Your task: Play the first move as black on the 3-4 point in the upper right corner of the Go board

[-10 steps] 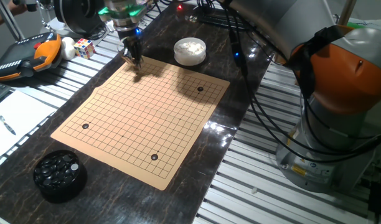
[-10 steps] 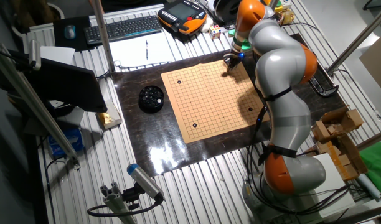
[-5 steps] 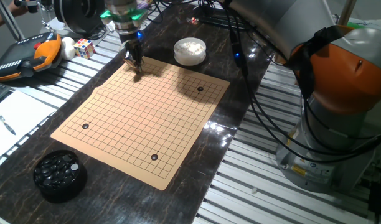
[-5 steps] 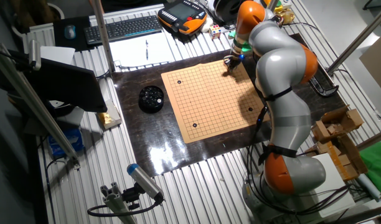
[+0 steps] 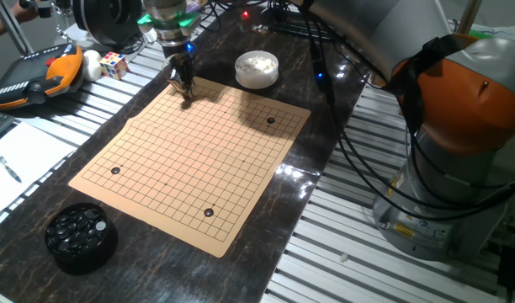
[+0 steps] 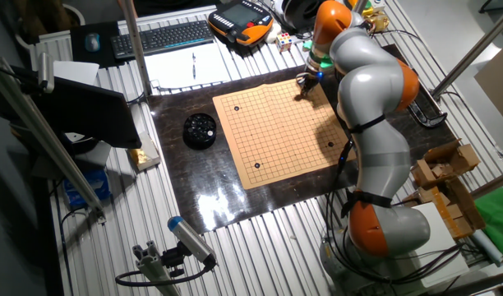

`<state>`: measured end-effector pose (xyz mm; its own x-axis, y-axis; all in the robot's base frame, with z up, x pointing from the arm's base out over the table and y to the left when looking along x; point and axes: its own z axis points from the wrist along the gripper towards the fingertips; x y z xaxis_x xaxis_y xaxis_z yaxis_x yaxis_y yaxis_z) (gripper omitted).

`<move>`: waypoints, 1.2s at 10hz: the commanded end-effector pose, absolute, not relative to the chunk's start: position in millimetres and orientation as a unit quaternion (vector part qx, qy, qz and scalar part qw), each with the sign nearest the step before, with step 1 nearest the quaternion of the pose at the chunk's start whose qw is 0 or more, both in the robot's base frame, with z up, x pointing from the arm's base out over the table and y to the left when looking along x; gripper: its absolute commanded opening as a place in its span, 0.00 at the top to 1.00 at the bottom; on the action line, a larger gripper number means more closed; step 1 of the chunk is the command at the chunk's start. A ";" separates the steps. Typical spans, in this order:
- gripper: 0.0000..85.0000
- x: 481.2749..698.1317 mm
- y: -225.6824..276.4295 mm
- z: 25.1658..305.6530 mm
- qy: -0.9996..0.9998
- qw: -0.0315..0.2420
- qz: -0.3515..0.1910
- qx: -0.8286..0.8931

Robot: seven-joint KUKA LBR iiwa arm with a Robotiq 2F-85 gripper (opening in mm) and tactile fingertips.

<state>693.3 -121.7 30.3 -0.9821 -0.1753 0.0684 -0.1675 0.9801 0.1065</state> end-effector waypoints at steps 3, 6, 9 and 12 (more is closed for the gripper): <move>0.80 693.3 -122.3 30.4 -0.994 0.041 -0.051 0.084; 0.84 693.6 -122.7 30.4 -0.994 0.047 -0.054 0.084; 0.80 693.9 -123.6 30.9 -0.994 0.049 -0.055 0.083; 0.72 694.0 -123.8 31.0 -0.994 0.051 -0.054 0.079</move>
<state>693.9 -123.9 31.0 -0.9823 -0.1624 0.0931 -0.1512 0.9816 0.1164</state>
